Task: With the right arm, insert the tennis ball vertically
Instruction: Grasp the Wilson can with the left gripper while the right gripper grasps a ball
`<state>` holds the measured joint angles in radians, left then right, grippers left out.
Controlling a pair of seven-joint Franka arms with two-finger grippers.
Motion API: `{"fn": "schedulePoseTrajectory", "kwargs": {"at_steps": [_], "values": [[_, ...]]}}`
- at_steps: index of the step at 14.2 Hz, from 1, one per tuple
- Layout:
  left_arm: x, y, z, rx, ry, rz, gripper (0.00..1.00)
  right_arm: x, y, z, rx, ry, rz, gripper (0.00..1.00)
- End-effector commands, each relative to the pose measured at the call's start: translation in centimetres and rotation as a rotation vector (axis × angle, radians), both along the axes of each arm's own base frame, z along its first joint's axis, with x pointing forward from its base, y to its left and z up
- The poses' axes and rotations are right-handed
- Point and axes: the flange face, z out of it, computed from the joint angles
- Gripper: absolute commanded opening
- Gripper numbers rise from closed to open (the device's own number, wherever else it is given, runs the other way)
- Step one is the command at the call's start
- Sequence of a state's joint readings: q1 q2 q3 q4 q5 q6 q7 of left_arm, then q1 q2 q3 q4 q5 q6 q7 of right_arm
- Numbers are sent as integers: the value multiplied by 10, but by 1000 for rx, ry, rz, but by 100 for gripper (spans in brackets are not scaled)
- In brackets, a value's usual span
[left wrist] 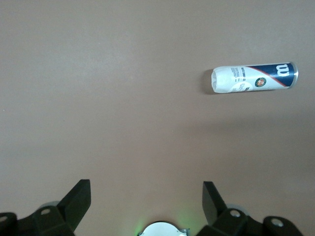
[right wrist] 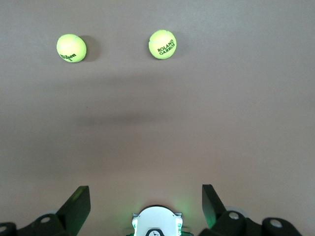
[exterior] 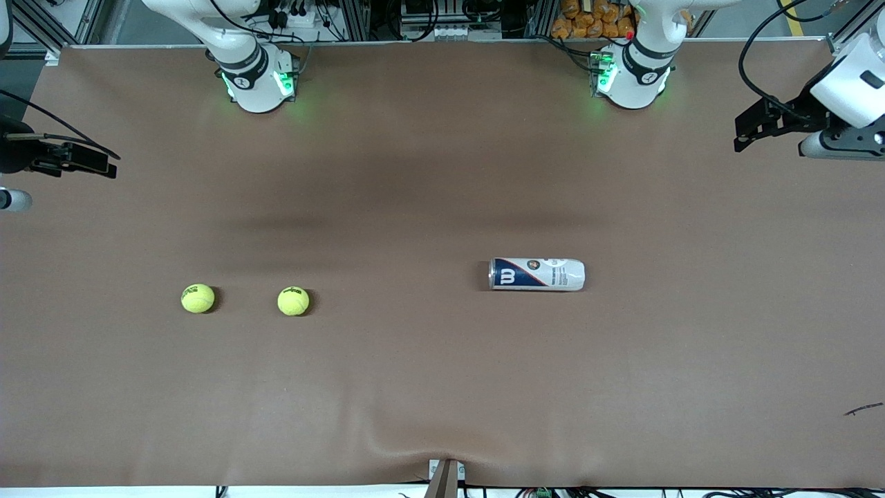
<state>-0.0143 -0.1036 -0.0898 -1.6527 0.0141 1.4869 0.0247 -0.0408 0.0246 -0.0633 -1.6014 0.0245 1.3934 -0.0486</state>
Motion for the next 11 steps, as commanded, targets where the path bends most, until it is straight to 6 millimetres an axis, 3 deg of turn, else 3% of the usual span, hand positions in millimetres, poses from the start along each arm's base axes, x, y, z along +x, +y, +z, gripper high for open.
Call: {"fn": "schedulePoseTrajectory", "kwargs": {"at_steps": [1, 3, 6, 9, 11], "values": [[10, -17, -13, 92, 33, -193, 100, -3, -2, 0, -5, -16, 5, 100], [19, -31, -33, 108, 72, -259, 100, 1, -3, -5, -6, -19, 3, 100], [32, -68, -69, 111, 112, -391, 100, 16, -9, -26, -6, -16, -6, 100], [47, -111, -121, 151, 177, -609, 100, 23, -21, -70, -3, 33, -25, 100], [44, -152, -150, 188, 217, -711, 100, 26, -14, -98, -5, 22, -14, 100]]}}
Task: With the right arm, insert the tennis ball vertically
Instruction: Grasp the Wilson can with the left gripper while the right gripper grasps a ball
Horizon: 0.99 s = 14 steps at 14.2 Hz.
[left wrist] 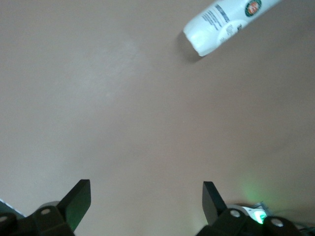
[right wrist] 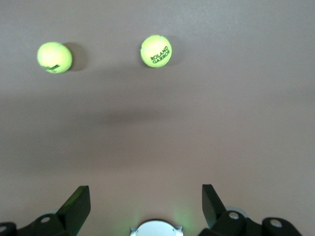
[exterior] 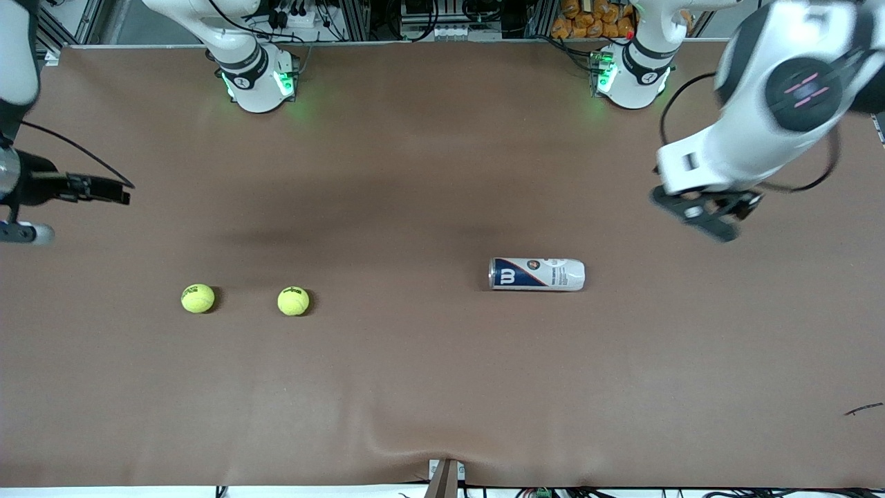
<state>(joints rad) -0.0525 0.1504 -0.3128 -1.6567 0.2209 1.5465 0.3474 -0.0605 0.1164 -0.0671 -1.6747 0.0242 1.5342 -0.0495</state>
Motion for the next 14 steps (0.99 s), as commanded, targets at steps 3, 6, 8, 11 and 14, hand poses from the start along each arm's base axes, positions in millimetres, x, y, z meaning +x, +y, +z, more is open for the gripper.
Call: {"fn": "schedulePoseTrajectory", "kwargs": {"at_steps": [3, 6, 8, 11, 14], "values": [[-13, -102, -58, 176, 15, -311, 100, 23, 5, -81, -6, -9, 20, 100], [-15, -135, -104, 208, 34, -409, 100, 51, 17, -140, -11, -37, 63, 100], [-18, -153, -127, 215, 39, -476, 100, 67, 20, -171, -13, -85, 114, 100], [-28, -176, -160, 240, 74, -568, 100, 81, 12, -222, -25, -130, 119, 100], [-26, -177, -192, 246, 129, -621, 100, 83, 5, -258, -26, -122, 121, 100]]}}
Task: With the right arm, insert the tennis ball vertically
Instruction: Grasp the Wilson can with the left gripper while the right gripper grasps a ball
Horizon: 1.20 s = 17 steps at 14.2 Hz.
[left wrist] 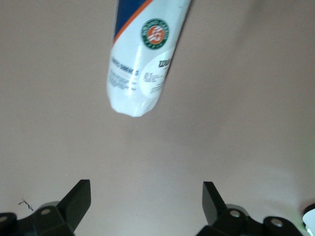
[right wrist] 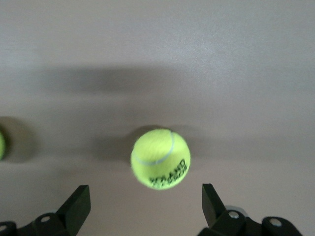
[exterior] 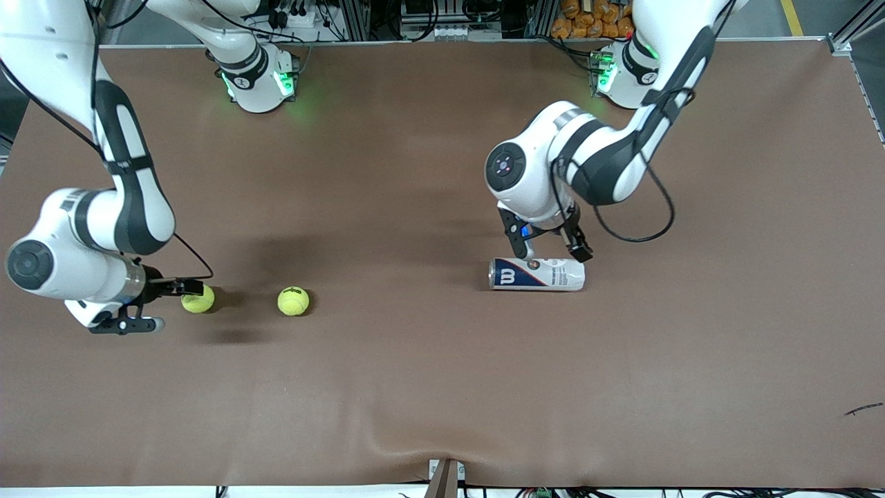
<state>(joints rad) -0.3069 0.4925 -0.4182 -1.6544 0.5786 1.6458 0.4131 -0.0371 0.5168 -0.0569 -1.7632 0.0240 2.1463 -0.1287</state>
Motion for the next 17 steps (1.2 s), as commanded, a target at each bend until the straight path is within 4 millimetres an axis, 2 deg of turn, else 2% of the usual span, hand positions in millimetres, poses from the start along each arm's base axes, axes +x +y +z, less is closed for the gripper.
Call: {"fn": "schedulePoseTrajectory", "kwargs": {"at_steps": [1, 3, 5, 7, 11, 13, 15, 16, 17], "values": [[8, -3, -17, 1, 33, -74, 100, 5, -7, -18, -3, 3, 16, 100], [8, -4, -32, -1, 67, -104, 100, 4, -5, -36, -27, 26, 87, 100], [9, -6, -43, -12, 86, -126, 100, 6, -10, -44, -60, 12, 134, 100], [7, -10, -58, -19, 108, -146, 100, 5, -5, -54, -59, 27, 145, 100], [10, -13, -81, -17, 117, -219, 100, 5, 0, -60, -66, 33, 165, 100], [20, -18, -89, -30, 111, -218, 100, 3, 0, -66, -64, 48, 161, 100], [25, -18, -92, -20, 101, -228, 100, 3, 0, -66, -59, 47, 152, 52], [23, -19, -96, -18, 107, -233, 100, 4, 0, -66, -56, 44, 147, 32], [23, -19, -100, -11, 107, -239, 100, 4, -2, -66, -55, 42, 138, 17]]}}
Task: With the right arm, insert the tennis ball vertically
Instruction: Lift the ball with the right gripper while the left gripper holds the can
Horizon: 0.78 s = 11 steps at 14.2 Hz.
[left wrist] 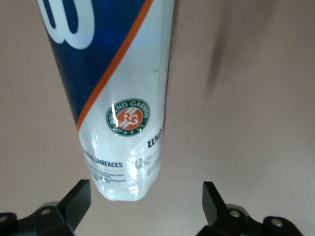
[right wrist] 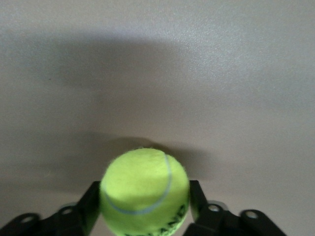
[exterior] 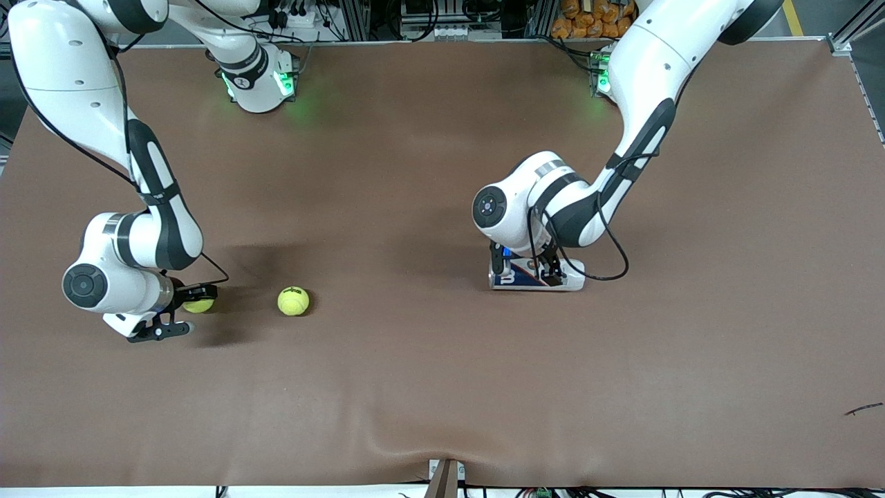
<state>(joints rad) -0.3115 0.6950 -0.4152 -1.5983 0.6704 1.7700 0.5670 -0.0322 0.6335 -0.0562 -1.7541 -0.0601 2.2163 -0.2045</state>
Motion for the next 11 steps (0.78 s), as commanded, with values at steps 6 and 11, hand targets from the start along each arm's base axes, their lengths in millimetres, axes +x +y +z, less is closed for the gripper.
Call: {"fn": "schedulePoseTrajectory", "kwargs": {"at_steps": [6, 11], "values": [[8, -10, -17, 19, -14, -52, 100, 10, -12, 30, 45, -47, -62, 2], [5, -18, -31, 38, -20, -69, 100, -4, -33, 74, 224, 6, -88, 3]]}}
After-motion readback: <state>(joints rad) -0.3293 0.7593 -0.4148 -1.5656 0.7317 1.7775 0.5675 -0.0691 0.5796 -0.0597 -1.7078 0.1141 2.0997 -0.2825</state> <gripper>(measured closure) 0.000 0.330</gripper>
